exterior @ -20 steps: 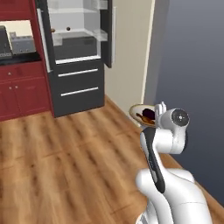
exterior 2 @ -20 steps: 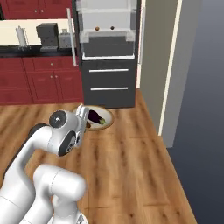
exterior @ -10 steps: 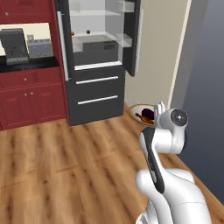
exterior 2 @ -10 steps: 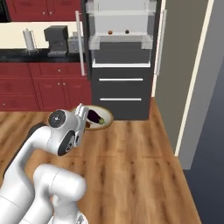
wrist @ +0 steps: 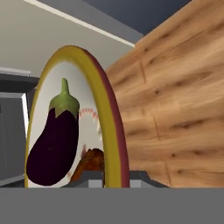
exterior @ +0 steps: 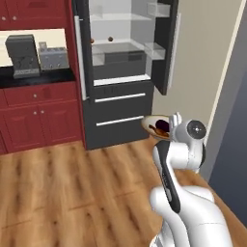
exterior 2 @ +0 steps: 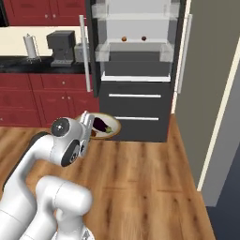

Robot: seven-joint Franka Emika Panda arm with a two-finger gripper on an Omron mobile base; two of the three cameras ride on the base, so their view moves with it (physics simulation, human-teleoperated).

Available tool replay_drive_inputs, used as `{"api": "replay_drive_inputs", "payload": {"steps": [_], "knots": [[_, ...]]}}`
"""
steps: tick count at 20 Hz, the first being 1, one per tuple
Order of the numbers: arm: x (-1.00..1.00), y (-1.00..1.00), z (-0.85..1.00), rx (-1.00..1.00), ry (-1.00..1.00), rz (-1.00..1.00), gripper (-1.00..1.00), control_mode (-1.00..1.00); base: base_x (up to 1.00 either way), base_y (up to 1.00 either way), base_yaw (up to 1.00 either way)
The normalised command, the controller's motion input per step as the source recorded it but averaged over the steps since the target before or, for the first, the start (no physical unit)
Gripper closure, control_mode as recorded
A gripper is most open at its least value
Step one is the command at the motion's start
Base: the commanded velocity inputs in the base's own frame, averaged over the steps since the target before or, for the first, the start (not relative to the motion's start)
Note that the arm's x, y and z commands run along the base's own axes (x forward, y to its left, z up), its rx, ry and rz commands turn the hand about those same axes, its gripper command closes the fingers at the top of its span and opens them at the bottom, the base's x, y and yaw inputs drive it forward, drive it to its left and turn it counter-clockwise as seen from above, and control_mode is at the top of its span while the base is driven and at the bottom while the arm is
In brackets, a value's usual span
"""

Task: Pick the chicken drumstick and eggplant from their plates and place them in the bowl. Then put the bowl in the fridge.

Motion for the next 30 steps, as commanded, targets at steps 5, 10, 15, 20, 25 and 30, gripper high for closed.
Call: {"api": "replay_drive_inputs", "payload": {"steps": [5, 10, 15, 20, 25, 30], "knots": [[0.00, 0.00, 0.00, 0.00, 0.00, 0.00, 1.00, 1.00, 0.71, -0.44, 0.01], [0.00, 0.00, 0.00, 0.00, 0.00, 0.00, 1.00, 1.00, 0.66, -0.39, 0.13], [0.00, 0.00, 0.00, 0.00, 0.00, 0.00, 1.00, 1.00, 0.65, -0.39, 0.15], [0.00, 0.00, 0.00, 0.00, 0.00, 0.00, 1.00, 1.00, 0.64, -0.34, 0.23], [0.00, 0.00, 0.00, 0.00, 0.00, 0.00, 1.00, 1.00, 0.65, -0.35, 0.22], [0.00, 0.00, 0.00, 0.00, 0.00, 0.00, 1.00, 1.00, 0.70, -0.40, 0.13]]}}
